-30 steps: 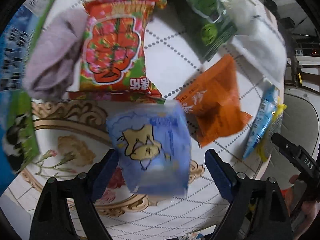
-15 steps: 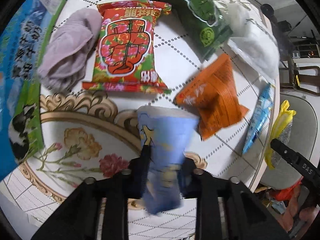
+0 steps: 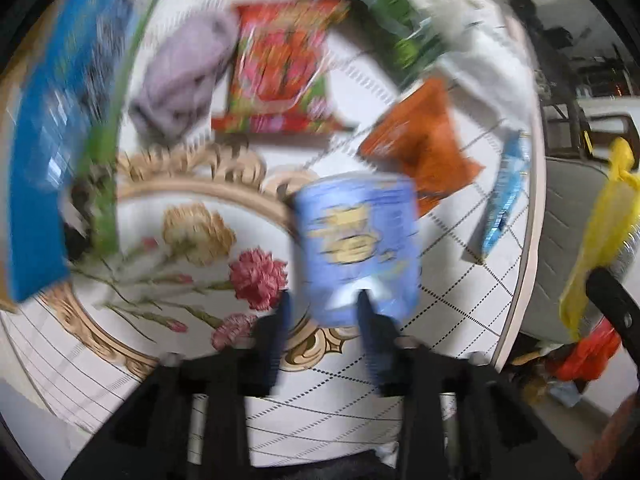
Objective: Organize soft objects
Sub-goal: 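Lift the tissue pack and sponge with both tools toward the box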
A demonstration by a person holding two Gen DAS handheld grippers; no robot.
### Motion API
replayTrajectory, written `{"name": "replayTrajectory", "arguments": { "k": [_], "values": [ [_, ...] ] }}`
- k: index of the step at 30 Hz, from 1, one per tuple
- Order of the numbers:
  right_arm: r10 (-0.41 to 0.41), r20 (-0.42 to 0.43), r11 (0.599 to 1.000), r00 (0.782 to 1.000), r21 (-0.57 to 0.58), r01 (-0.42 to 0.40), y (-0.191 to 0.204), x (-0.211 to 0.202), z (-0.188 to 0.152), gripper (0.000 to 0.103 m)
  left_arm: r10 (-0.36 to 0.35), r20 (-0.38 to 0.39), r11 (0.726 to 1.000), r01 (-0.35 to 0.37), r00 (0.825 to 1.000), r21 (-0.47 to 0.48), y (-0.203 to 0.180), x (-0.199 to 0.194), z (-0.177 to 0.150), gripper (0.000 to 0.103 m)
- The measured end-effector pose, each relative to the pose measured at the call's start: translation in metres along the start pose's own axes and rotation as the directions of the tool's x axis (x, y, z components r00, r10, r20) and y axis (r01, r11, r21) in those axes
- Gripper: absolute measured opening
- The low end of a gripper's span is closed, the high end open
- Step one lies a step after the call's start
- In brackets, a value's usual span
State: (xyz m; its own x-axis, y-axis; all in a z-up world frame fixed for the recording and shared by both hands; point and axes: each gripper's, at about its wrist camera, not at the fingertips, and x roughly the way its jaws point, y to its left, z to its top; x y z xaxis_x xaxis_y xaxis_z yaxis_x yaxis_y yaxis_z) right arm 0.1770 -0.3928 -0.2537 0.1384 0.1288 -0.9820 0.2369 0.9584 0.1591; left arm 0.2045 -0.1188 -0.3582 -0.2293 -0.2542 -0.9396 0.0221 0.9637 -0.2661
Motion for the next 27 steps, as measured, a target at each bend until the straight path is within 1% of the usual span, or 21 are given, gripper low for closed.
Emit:
{"name": "replayTrajectory", "arguments": {
  "k": [1, 2, 3, 4, 5, 7, 9, 10, 12, 14, 18, 19, 20, 21, 22, 23, 24, 25, 26, 27],
  "values": [
    [-0.002, -0.007, 1.000, 1.000, 0.000, 0.002, 0.001, -0.003, 0.011, 0.052, -0.027, -0.018, 0.999, 0.026, 0.999, -0.022, 0.008, 0.008, 0.004, 0.039],
    [-0.004, -0.012, 1.000, 1.000, 0.002, 0.004, 0.003, 0.000, 0.012, 0.052, -0.044, -0.027, 0.998, 0.043, 0.999, -0.039, 0.012, 0.010, 0.003, 0.039],
    [-0.006, -0.018, 1.000, 1.000, 0.004, 0.006, 0.002, 0.003, 0.013, 0.052, -0.070, -0.028, 0.996, 0.068, 0.997, -0.059, 0.016, 0.011, 0.001, 0.042],
    [-0.009, -0.025, 1.000, 1.000, 0.005, 0.010, 0.000, 0.006, 0.011, 0.052, -0.102, -0.024, 0.992, 0.100, 0.995, -0.081, 0.012, 0.016, 0.004, 0.048],
    [-0.014, -0.031, 1.000, 0.999, 0.006, 0.014, -0.001, 0.010, 0.012, 0.052, -0.132, -0.014, 0.986, 0.130, 0.991, -0.103, 0.014, 0.015, 0.003, 0.050],
    [-0.024, -0.041, 1.000, 0.999, 0.009, 0.024, -0.004, 0.016, 0.011, 0.052, -0.173, 0.004, 0.977, 0.172, 0.985, -0.128, 0.011, 0.014, 0.004, 0.059],
    [-0.026, -0.059, 1.000, 0.998, 0.015, 0.027, -0.011, 0.025, 0.011, 0.052, -0.202, 0.021, 0.968, 0.203, 0.979, -0.146, 0.007, 0.013, 0.006, 0.059],
    [-0.025, -0.064, 0.999, 0.998, 0.019, 0.026, -0.015, 0.029, 0.011, 0.052, -0.209, 0.027, 0.966, 0.211, 0.978, -0.150, 0.003, 0.013, 0.009, 0.062],
    [-0.023, -0.077, 0.999, 0.997, 0.026, 0.025, -0.021, 0.037, 0.010, 0.052, -0.198, 0.029, 0.968, 0.200, 0.980, -0.149, -0.006, 0.016, 0.017, 0.066],
    [-0.022, -0.091, 0.999, 0.996, 0.029, 0.025, -0.024, 0.042, 0.009, 0.052, -0.167, 0.019, 0.976, 0.168, 0.986, -0.141, -0.016, 0.023, 0.022, 0.067],
    [-0.032, -0.113, 0.999, 0.993, 0.031, 0.036, -0.032, 0.054, 0.008, 0.052, -0.053, -0.020, 0.992, 0.050, 0.998, -0.117, -0.035, 0.051, 0.043, 0.074],
    [-0.036, -0.120, 0.999, 0.992, 0.031, 0.040, -0.034, 0.058, 0.007, 0.052, -0.019, -0.025, 0.994, 0.016, 1.000, -0.105, -0.040, 0.054, 0.045, 0.079],
    [-0.040, -0.124, 0.999, 0.992, 0.031, 0.044, -0.035, 0.060, 0.007, 0.052, 0.009, -0.024, 0.996, -0.011, 1.000, -0.089, -0.044, 0.056, 0.046, 0.079],
    [-0.042, -0.128, 0.998, 0.991, 0.031, 0.046, -0.037, 0.062, 0.007, 0.052, 0.021, -0.015, 0.997, -0.022, 1.000, -0.077, -0.047, 0.056, 0.047, 0.079],
    [-0.043, -0.131, 0.998, 0.990, 0.031, 0.047, -0.039, 0.064, 0.007, 0.052, 0.024, 0.004, 0.998, -0.024, 1.000, -0.064, -0.050, 0.054, 0.046, 0.074],
    [-0.043, -0.134, 0.998, 0.990, 0.031, 0.048, -0.040, 0.066, 0.007, 0.052, 0.035, 0.014, 0.998, -0.034, 0.999, -0.049, -0.052, 0.053, 0.045, 0.065],
    [-0.043, -0.135, 0.998, 0.990, 0.030, 0.048, -0.041, 0.067, 0.006, 0.052, 0.061, 0.022, 0.998, -0.060, 0.998, -0.030, -0.054, 0.051, 0.044, 0.042],
    [-0.042, -0.135, 0.999, 0.990, 0.028, 0.046, -0.042, 0.067, 0.006, 0.052, 0.069, 0.028, 0.998, -0.069, 0.997, -0.014, -0.055, 0.049, 0.043, 0.036],
    [-0.040, -0.134, 0.999, 0.990, 0.026, 0.044, -0.043, 0.068, 0.005, 0.052, 0.062, 0.030, 0.998, -0.061, 0.998, -0.010, -0.055, 0.048, 0.042, 0.032],
    [-0.039, -0.134, 0.999, 0.990, 0.025, 0.043, -0.043, 0.068, 0.005, 0.052, 0.054, 0.035, 0.999, -0.053, 0.998, -0.010, -0.052, 0.045, 0.041, 0.026]
  ]
}}
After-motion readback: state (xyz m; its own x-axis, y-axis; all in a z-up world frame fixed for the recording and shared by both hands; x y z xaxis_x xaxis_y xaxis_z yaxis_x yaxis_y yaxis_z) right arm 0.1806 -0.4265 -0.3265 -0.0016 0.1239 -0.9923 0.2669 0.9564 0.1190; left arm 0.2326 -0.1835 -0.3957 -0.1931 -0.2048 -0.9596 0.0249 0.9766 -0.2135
